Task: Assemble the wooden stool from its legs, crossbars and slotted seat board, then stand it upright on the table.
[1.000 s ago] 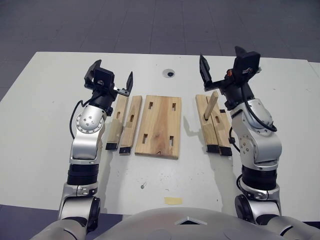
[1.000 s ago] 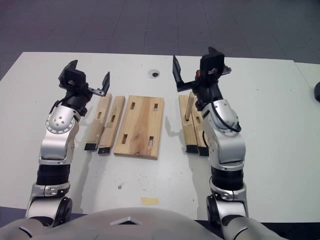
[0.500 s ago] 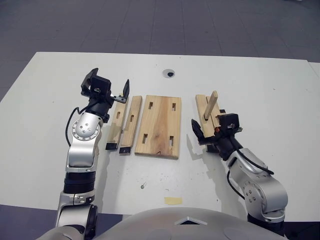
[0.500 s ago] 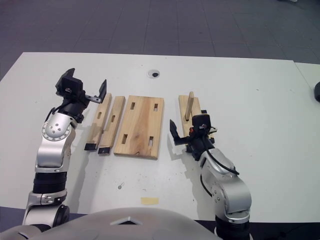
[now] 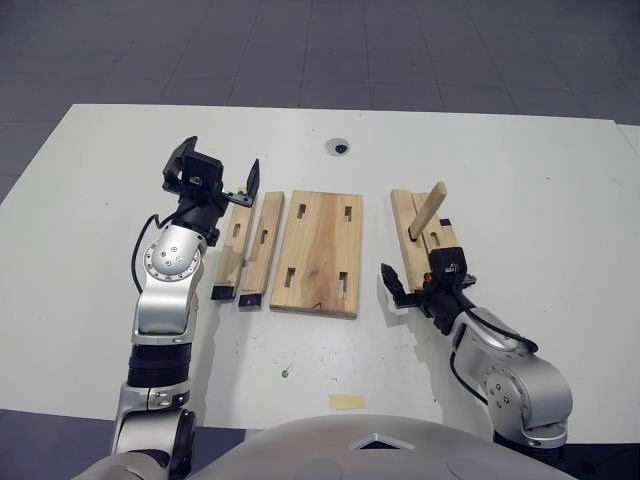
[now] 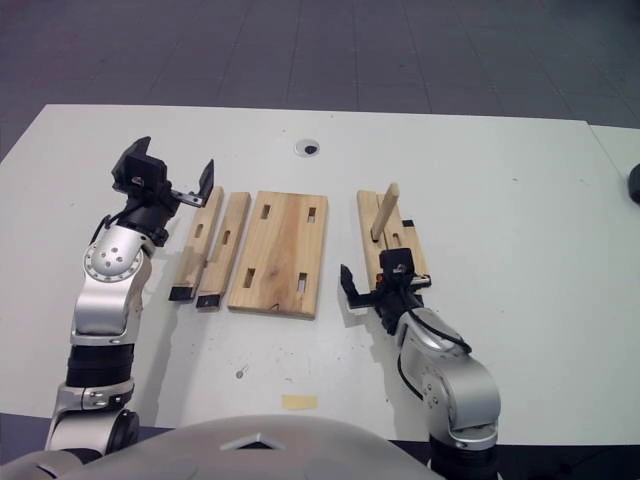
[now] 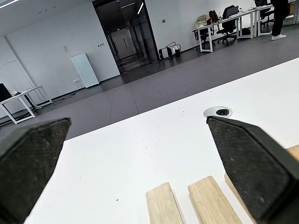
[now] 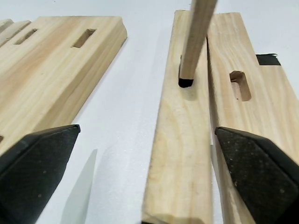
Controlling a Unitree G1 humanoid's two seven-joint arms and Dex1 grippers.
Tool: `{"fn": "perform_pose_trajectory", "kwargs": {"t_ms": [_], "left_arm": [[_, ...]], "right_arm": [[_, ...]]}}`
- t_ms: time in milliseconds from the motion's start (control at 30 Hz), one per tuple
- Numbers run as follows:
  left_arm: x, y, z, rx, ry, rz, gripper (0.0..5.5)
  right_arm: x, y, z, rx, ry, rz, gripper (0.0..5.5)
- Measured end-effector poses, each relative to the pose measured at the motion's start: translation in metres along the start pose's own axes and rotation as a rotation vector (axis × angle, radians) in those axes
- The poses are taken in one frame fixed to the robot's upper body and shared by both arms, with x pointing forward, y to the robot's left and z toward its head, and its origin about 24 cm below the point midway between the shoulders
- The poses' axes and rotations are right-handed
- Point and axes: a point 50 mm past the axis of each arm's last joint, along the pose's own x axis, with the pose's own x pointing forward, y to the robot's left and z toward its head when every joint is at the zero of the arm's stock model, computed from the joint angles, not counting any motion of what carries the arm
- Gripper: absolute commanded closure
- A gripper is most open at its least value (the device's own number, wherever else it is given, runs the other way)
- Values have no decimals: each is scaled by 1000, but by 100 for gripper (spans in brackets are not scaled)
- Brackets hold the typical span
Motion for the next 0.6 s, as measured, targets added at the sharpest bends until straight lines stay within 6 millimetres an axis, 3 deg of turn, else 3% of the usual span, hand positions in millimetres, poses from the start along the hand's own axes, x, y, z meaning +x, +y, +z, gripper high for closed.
{"fn": "perform_pose_trajectory", "kwargs": {"t_ms": [367,600], "left_arm": [[0,-1,0,-4,-1,3,10],[0,-3,0,-3,-1,-3,10]], "right_arm": [[4,3,-6,-98,65,52,12],[12,-4,-7,-97,82,10,127]]}}
